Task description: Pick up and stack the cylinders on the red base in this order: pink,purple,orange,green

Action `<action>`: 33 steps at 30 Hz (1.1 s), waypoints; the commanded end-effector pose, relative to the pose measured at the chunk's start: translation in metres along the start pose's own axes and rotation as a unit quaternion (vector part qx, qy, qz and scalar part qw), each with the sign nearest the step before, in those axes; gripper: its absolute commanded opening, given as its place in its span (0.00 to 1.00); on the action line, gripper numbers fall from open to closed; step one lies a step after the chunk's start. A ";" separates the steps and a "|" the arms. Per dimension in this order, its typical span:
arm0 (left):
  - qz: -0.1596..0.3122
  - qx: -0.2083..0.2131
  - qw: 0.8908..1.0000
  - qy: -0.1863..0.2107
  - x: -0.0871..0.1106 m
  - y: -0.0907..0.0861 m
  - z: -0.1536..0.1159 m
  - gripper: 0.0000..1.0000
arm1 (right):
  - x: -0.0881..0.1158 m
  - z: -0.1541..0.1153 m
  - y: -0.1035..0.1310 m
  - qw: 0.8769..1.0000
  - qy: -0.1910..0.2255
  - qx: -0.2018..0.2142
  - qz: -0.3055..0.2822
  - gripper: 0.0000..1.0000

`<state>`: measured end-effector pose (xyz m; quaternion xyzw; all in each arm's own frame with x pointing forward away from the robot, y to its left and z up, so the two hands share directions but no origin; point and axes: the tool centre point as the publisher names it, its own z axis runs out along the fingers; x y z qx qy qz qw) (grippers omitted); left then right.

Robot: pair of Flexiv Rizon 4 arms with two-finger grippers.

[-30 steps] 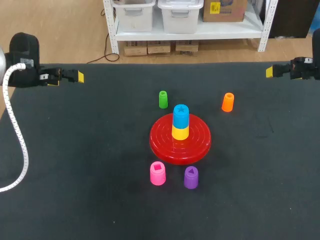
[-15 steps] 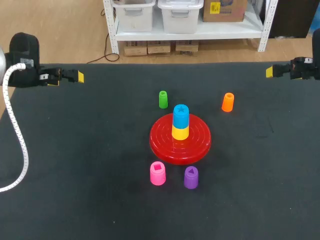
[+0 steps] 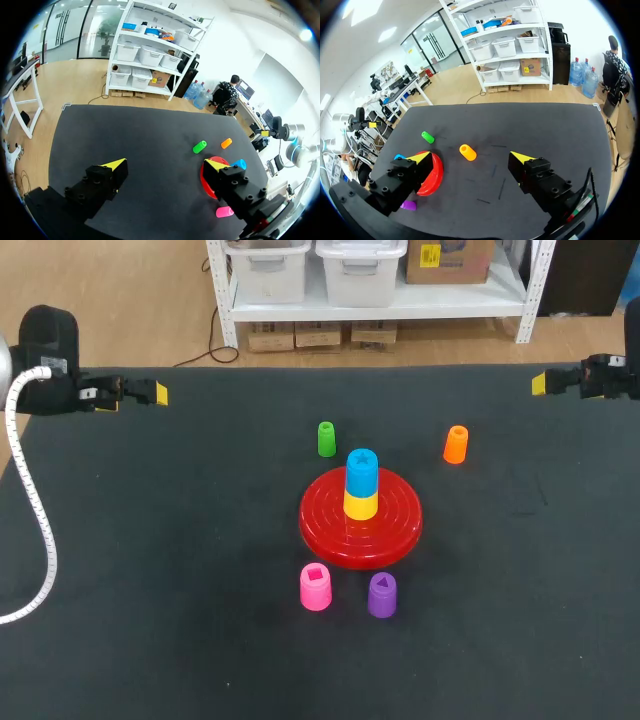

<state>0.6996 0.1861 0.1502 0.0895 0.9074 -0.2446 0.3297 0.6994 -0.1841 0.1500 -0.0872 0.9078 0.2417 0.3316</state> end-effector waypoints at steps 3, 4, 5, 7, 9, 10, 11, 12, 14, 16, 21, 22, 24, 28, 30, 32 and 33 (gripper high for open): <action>0.115 0.048 0.992 0.013 -0.005 -0.015 -0.001 1.00 | 0.000 0.000 -0.001 1.000 0.000 -0.001 0.000 1.00; 0.150 0.073 0.986 -0.004 -0.005 -0.023 -0.004 1.00 | 0.000 0.000 -0.001 1.000 0.000 -0.001 0.000 1.00; 0.177 0.114 0.977 -0.026 -0.004 -0.032 -0.008 1.00 | 0.000 0.000 -0.001 1.000 0.000 -0.001 0.000 1.00; 0.247 0.158 0.955 -0.034 0.000 -0.046 -0.018 1.00 | 0.000 0.000 -0.001 1.000 0.000 -0.001 0.000 1.00; 0.303 0.192 0.933 -0.037 0.005 -0.055 -0.028 1.00 | 0.000 0.000 -0.001 1.000 0.000 -0.001 0.000 1.00; 0.319 0.212 0.923 -0.033 0.008 -0.060 -0.033 1.00 | 0.000 0.000 -0.001 1.000 0.000 -0.001 0.000 1.00; 0.331 0.227 0.916 -0.034 0.012 -0.063 -0.038 1.00 | 0.000 0.000 -0.001 1.000 0.000 -0.001 0.000 1.00; 0.343 0.237 0.908 -0.031 0.015 -0.065 -0.042 1.00 | 0.000 0.000 -0.001 1.000 0.000 -0.001 0.000 1.00; 0.385 0.241 0.891 -0.016 0.021 -0.065 -0.048 1.00 | 0.000 0.000 -0.001 1.000 0.000 -0.001 0.000 1.00; 0.388 0.249 0.887 -0.004 0.023 -0.062 -0.050 1.00 | 0.000 0.000 -0.001 1.000 0.000 -0.001 0.000 1.00; 0.395 0.235 0.888 0.017 0.017 -0.053 -0.054 1.00 | 0.000 0.000 -0.001 1.000 0.000 -0.001 0.000 1.00; 0.397 0.232 0.888 0.017 0.015 -0.051 -0.054 1.00 | 0.000 0.000 -0.001 1.000 0.000 -0.001 0.000 1.00; 0.405 0.230 0.885 0.024 0.011 -0.047 -0.054 1.00 | 0.000 0.000 -0.001 1.000 0.000 -0.001 0.000 1.00; 0.422 0.254 0.868 0.061 0.006 -0.045 -0.054 1.00 | 0.000 0.000 -0.001 1.000 0.000 -0.001 0.000 1.00; 0.427 0.268 0.859 0.081 0.005 -0.043 -0.054 1.00 | 0.000 0.000 -0.001 1.000 0.000 -0.001 0.000 1.00; 0.434 0.277 0.852 0.097 0.005 -0.042 -0.053 1.00 | 0.000 0.000 -0.001 1.000 0.000 -0.001 0.000 1.00; 0.434 0.285 0.848 0.103 0.005 -0.042 -0.053 1.00 | 0.000 0.000 -0.001 1.000 0.000 -0.001 0.000 1.00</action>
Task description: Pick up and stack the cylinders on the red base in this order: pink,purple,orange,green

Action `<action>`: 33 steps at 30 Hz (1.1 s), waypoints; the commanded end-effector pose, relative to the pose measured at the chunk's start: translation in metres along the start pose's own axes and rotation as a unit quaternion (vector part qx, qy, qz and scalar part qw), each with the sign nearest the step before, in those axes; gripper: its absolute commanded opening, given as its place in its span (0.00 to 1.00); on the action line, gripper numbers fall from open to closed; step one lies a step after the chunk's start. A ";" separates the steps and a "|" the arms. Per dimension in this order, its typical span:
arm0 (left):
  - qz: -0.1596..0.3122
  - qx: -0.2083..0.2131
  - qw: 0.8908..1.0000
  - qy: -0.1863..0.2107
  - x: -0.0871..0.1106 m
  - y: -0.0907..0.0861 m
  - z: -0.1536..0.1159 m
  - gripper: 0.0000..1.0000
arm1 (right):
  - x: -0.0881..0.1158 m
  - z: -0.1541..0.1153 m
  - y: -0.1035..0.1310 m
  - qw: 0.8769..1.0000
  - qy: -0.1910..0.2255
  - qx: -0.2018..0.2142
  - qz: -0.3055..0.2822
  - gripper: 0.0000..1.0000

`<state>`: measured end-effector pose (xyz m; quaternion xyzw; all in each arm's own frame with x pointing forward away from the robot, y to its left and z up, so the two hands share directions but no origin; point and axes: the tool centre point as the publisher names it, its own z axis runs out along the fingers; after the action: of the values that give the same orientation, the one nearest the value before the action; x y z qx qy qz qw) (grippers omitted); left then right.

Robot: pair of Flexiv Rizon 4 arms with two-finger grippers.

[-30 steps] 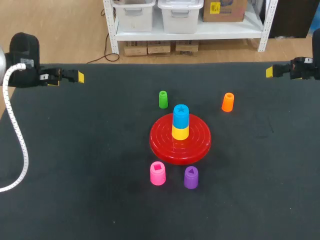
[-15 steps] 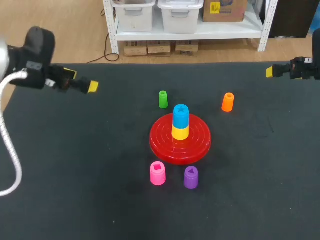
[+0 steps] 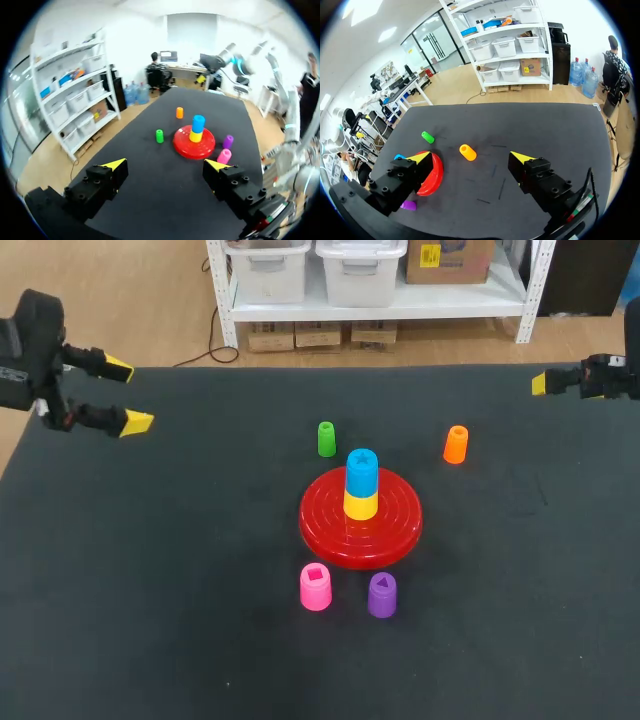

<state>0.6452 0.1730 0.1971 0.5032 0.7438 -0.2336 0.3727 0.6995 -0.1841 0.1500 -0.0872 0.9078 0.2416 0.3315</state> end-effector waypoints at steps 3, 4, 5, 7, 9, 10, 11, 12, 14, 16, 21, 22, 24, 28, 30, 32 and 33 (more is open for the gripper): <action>0.040 0.179 0.982 0.045 0.001 0.008 -0.002 1.00 | 0.000 0.000 -0.001 1.000 0.000 -0.001 0.000 1.00; 0.043 0.188 0.980 0.049 0.001 0.007 -0.003 1.00 | 0.000 0.000 -0.001 1.000 0.000 -0.001 0.000 1.00; 0.045 0.195 0.978 0.054 0.001 0.006 -0.004 1.00 | 0.000 0.000 -0.001 1.000 0.000 -0.001 0.000 1.00; 0.044 0.200 0.977 0.062 0.002 0.005 -0.006 1.00 | 0.000 0.000 -0.001 1.000 0.000 -0.001 0.000 1.00; 0.042 0.202 0.976 0.063 0.003 0.003 -0.008 1.00 | 0.000 0.000 -0.001 1.000 0.000 -0.001 0.000 1.00; 0.041 0.203 0.976 0.065 0.004 0.002 -0.008 1.00 | 0.000 0.000 -0.001 1.000 0.000 -0.001 0.000 1.00; 0.040 0.203 0.976 0.065 0.004 0.001 -0.009 1.00 | 0.000 0.000 -0.001 1.000 0.000 -0.001 0.000 1.00; 0.039 0.204 0.976 0.065 0.005 0.000 -0.009 1.00 | 0.000 0.000 -0.001 1.000 0.000 -0.001 0.000 1.00; 0.038 0.203 0.976 0.067 0.005 -0.004 -0.009 1.00 | 0.000 0.000 -0.001 1.000 0.000 -0.001 0.000 1.00; 0.038 0.203 0.976 0.069 0.006 -0.006 -0.008 1.00 | 0.000 0.000 -0.001 1.000 0.000 -0.001 0.000 1.00; 0.039 0.191 0.979 0.063 0.006 -0.012 -0.012 1.00 | 0.000 0.000 -0.001 1.000 0.000 -0.001 0.000 1.00; 0.038 0.185 0.980 0.059 0.006 -0.012 -0.014 1.00 | 0.000 0.000 -0.001 1.000 0.000 -0.001 0.000 1.00; 0.028 0.155 0.986 0.062 0.004 -0.012 -0.016 1.00 | 0.000 0.000 -0.001 1.000 0.000 -0.001 0.000 1.00; 0.017 0.148 0.988 0.041 0.003 -0.012 -0.019 1.00 | 0.000 0.000 -0.001 1.000 0.000 -0.001 0.000 1.00; 0.017 0.148 0.988 0.041 0.003 -0.012 -0.019 1.00 | 0.000 0.000 -0.001 1.000 0.000 -0.001 0.000 1.00; 0.017 0.148 0.988 0.041 0.003 -0.012 -0.019 1.00 | 0.000 0.000 -0.001 1.000 0.000 -0.001 0.000 1.00; 0.017 0.148 0.988 0.041 0.003 -0.012 -0.019 1.00 | 0.000 0.000 -0.001 1.000 0.000 -0.001 0.000 1.00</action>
<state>0.6343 0.1832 0.2069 0.5799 0.7027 -0.3249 0.2538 0.6995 -0.1841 0.1500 -0.0872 0.9078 0.2416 0.3315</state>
